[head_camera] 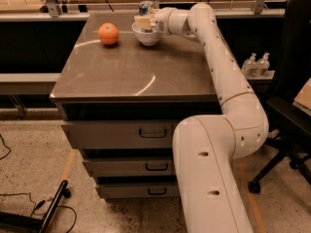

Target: Place redbull can into white bowl

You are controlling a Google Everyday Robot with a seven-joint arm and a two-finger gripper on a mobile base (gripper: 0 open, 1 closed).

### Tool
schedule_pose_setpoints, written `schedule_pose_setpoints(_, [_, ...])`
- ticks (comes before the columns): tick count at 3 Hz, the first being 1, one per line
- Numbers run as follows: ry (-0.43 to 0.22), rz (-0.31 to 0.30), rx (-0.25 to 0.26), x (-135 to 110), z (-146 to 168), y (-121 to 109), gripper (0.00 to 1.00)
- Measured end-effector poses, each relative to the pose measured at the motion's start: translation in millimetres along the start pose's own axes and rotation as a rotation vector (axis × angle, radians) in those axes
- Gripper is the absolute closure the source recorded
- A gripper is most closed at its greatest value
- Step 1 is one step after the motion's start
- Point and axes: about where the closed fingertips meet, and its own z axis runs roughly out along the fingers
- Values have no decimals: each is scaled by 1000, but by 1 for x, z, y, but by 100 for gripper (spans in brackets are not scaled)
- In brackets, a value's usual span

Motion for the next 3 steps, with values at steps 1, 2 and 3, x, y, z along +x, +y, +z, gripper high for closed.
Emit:
schedule_pose_setpoints(1, [0, 0, -1, 0, 1, 1, 36])
schedule_pose_setpoints(2, [2, 2, -5, 2, 4, 3, 13])
schedule_pose_setpoints(3, [3, 3, -9, 3, 7, 5, 0])
